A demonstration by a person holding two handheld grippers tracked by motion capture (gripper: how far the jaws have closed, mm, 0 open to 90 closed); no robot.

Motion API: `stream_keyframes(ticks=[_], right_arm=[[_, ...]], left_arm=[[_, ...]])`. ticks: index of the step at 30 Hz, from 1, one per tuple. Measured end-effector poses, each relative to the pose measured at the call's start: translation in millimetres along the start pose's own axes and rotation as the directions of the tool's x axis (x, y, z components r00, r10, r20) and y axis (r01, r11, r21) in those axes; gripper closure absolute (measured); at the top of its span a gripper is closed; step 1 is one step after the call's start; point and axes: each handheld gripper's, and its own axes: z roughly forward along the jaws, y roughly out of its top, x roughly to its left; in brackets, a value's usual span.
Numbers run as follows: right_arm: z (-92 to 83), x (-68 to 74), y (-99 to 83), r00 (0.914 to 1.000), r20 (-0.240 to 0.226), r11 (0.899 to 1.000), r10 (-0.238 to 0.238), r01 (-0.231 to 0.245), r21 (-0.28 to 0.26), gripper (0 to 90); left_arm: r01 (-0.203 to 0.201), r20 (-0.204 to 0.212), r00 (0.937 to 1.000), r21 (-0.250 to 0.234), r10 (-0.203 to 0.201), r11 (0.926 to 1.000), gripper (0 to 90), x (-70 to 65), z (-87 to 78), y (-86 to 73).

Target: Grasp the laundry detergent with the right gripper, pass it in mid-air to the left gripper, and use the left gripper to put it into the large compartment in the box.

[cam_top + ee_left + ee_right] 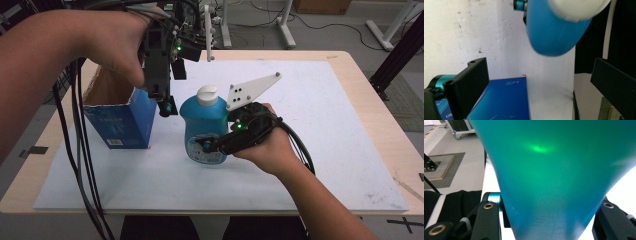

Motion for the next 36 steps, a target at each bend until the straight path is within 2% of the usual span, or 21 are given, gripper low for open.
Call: stream_keyframes(ticks=[10, 15, 20, 32, 36], right_arm=[[2.3, -5.2, 28.5, 0.9987, -0.045, 0.999, -0.025, 0.026, 0.037, 46.9], [3.3, -7.1, 38.2, 0.9973, -0.072, 0.999, -0.018, 0.021, 0.043, 46.9], [4.2, -6.5, 43.2, 0.9965, -0.081, 0.999, -0.018, 0.021, 0.042, 46.9], [1.9, -7.2, 48.1, 0.9954, -0.096, 1.000, -0.007, 0.009, 0.021, 46.9], [2.7, -7.7, 47.7, 0.9953, -0.096, 1.000, -0.011, 0.013, 0.019, 47.0]], left_arm=[[-0.004, 0.000, 1.0000, -0.010, 0.004, 0.9999, 1.8, -9.5, -8.9, 13.0], [0.003, 0.002, 1.0000, -0.007, -0.003, 1.0000, 1.8, -13.5, -11.6, 19.5], [0.020, 0.004, 0.9998, 0.015, -0.020, 0.9997, 1.8, -12.8, -7.7, 22.6], [0.058, 0.007, 0.9983, 0.032, -0.059, 0.9978, 1.8, -12.3, -2.6, 25.3], [0.063, 0.008, 0.9980, 0.034, -0.063, 0.9974, 4.3, -12.7, -2.7, 25.9]])
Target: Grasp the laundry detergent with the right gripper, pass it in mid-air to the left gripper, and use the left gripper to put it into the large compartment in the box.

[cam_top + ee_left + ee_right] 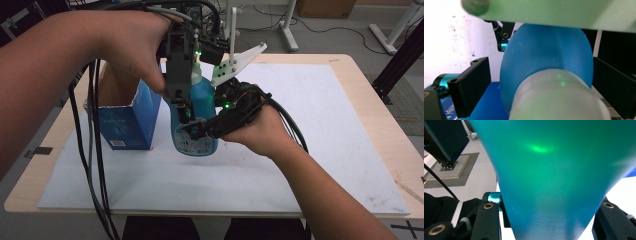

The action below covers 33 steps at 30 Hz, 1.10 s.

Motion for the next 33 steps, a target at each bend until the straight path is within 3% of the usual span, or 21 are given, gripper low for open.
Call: stream_keyframes(ticks=[3, 9, 13, 14, 33], right_arm=[[0.1, -0.1, 0.0, 1.0000, -0.003, 1.000, 0.002, -0.002, -0.004, 47.0], [-1.1, -1.8, -0.1, 1.0000, 0.001, 1.000, 0.003, -0.003, -0.015, 47.0], [-1.0, -1.5, -0.2, 0.9999, -0.003, 1.000, 0.010, -0.010, -0.009, 47.0], [-1.2, -1.5, 0.0, 0.9999, -0.007, 1.000, 0.012, -0.012, -0.008, 47.0], [0.1, -1.8, -0.2, 0.9999, -0.005, 1.000, 0.011, -0.011, -0.012, 47.1]], left_arm=[[0.001, 0.008, 1.0000, 0.002, -0.001, 1.0000, 11.4, -0.1, -0.2, 0.0], [0.002, -0.004, 1.0000, 0.006, -0.002, 1.0000, 12.0, 0.5, 0.2, 0.1], [0.004, -0.010, 0.9999, 0.006, -0.004, 1.0000, 15.1, 0.9, -0.3, 0.9], [0.005, -0.005, 1.0000, 0.002, -0.005, 1.0000, 19.3, 1.0, -0.4, 0.9], [0.003, -0.007, 1.0000, 0.009, -0.003, 1.0000, 27.6, 2.1, 0.9, 2.9]])
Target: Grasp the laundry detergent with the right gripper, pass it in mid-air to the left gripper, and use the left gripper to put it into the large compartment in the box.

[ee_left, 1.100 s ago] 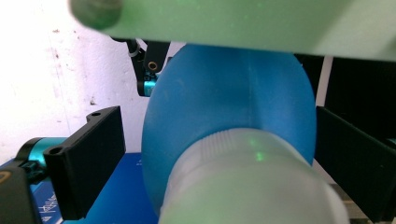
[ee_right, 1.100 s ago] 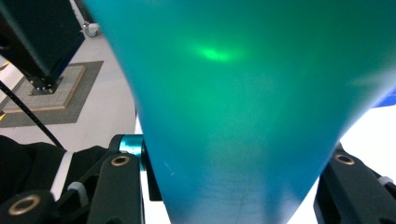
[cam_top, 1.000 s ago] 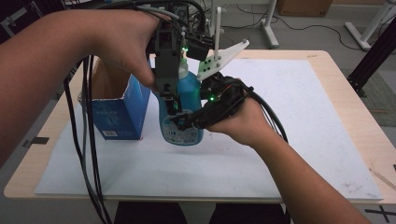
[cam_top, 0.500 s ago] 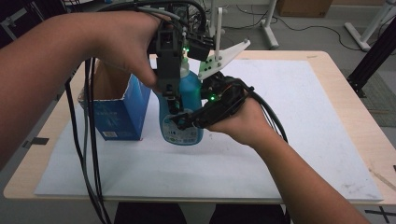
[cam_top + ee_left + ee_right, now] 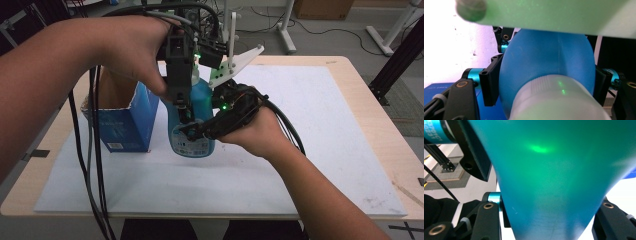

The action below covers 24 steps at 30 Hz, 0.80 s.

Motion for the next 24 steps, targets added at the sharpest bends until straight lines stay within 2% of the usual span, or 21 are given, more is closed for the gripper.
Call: stream_keyframes(ticks=[7, 8, 16, 18, 19, 21, 22, 24], right_arm=[[0.1, 0.8, 0.3, 0.9999, -0.012, 1.000, 0.011, -0.011, -0.004, 47.1], [0.4, -0.1, 0.0, 1.0000, -0.001, 1.000, -0.001, 0.001, -0.002, 47.1], [1.0, 0.2, 0.2, 1.0000, -0.001, 1.000, 0.004, -0.004, 0.000, 47.1], [1.3, 1.2, 0.4, 0.9998, -0.013, 1.000, 0.012, -0.012, -0.004, 47.1], [1.5, 0.7, 0.3, 1.0000, -0.003, 1.000, 0.007, -0.007, 0.001, 47.1], [1.7, 0.1, 0.1, 1.0000, -0.004, 1.000, 0.003, -0.003, 0.001, 47.1], [1.7, -0.1, 0.0, 1.0000, -0.004, 1.000, 0.001, -0.001, 0.001, 47.2], [1.7, 0.9, 0.3, 0.9998, -0.011, 1.000, 0.014, -0.014, -0.004, 47.2]], left_arm=[[0.003, 0.015, 0.9999, 0.010, -0.003, 0.9999, 32.3, 0.7, -0.1, -0.2], [0.003, 0.013, 0.9999, 0.012, -0.003, 0.9999, 33.9, 0.5, 0.0, -0.1], [0.009, 0.009, 0.9999, 0.015, -0.009, 0.9999, 35.4, 0.7, 0.3, -0.4], [0.005, 0.010, 0.9999, 0.017, -0.005, 0.9998, 36.4, 1.4, 0.4, -0.7], [0.007, 0.009, 0.9999, 0.015, -0.007, 0.9999, 36.5, 1.3, 0.6, -0.7], [0.032, 0.006, 0.9995, 0.000, -0.032, 0.9995, 36.5, 0.1, 2.1, -1.0], [0.007, 0.007, 1.0000, 0.017, -0.007, 0.9998, 36.6, 1.5, 0.9, -0.7], [0.004, 0.000, 1.0000, 0.010, -0.004, 0.9999, 37.1, 0.8, 0.7, -0.6]])
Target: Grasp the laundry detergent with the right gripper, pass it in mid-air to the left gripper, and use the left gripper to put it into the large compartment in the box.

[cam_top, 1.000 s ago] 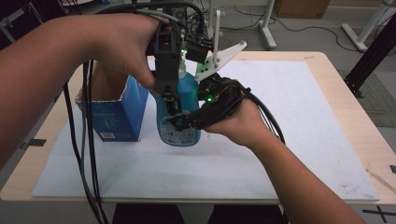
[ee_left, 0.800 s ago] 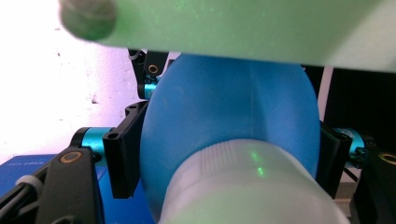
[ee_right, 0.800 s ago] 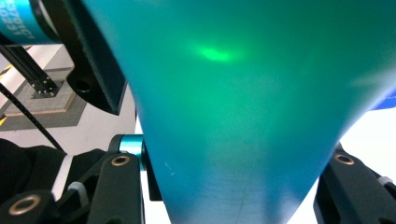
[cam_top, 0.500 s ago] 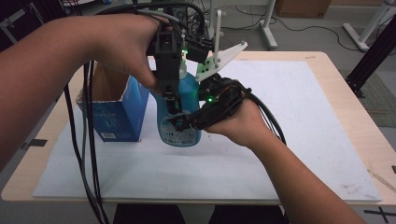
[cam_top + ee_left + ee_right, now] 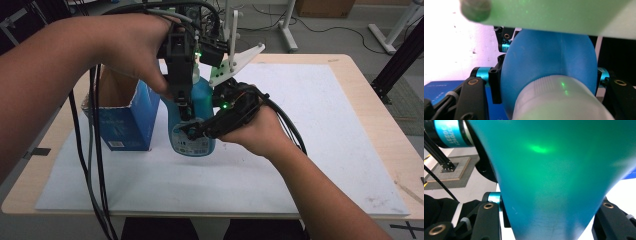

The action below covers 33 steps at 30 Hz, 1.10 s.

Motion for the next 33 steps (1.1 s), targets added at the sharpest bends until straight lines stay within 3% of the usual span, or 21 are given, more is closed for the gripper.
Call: stream_keyframes(ticks=[6, 8, 19, 22, 28, 31, 33], right_arm=[[-1.4, -2.3, -0.7, 0.9998, 0.008, 1.000, -0.018, 0.018, -0.007, 47.2], [-2.9, -1.4, -0.3, 1.0000, -0.008, 1.000, -0.002, 0.002, -0.014, 47.2], [-7.5, 2.5, 0.1, 0.9997, -0.001, 0.999, -0.025, 0.025, -0.041, 43.9], [-14.5, 3.2, 1.2, 0.9992, 0.033, 0.997, -0.022, 0.024, -0.067, 34.5], [-31.7, 2.7, -1.4, 0.9966, 0.081, 0.998, -0.017, 0.023, -0.066, 22.3], [-43.9, 3.7, -2.1, 0.9937, 0.109, 0.998, -0.027, 0.033, -0.052, 21.2], [-50.2, 3.4, -2.7, 0.9922, 0.122, 0.999, -0.024, 0.029, -0.039, 14.7]], left_arm=[[-0.016, -0.029, 0.9994, -0.009, 0.016, 0.9998, 38.2, -2.1, -1.8, 1.2], [-0.011, -0.030, 0.9995, -0.015, 0.011, 0.9998, 38.3, -2.5, -2.6, 1.2], [-0.019, -0.032, 0.9993, -0.011, 0.018, 0.9998, 38.5, -6.5, -8.4, 3.7], [-0.018, -0.036, 0.9992, -0.004, 0.018, 0.9998, 38.5, -7.0, -9.8, 3.8], [-0.011, -0.036, 0.9993, 0.004, 0.011, 0.9999, 38.5, -7.3, -12.2, 3.0], [0.000, -0.039, 0.9992, 0.003, 0.000, 1.0000, 38.5, -6.9, -13.7, 1.6], [0.008, -0.042, 0.9991, 0.003, -0.008, 1.0000, 38.4, -5.8, -15.8, 0.1]])
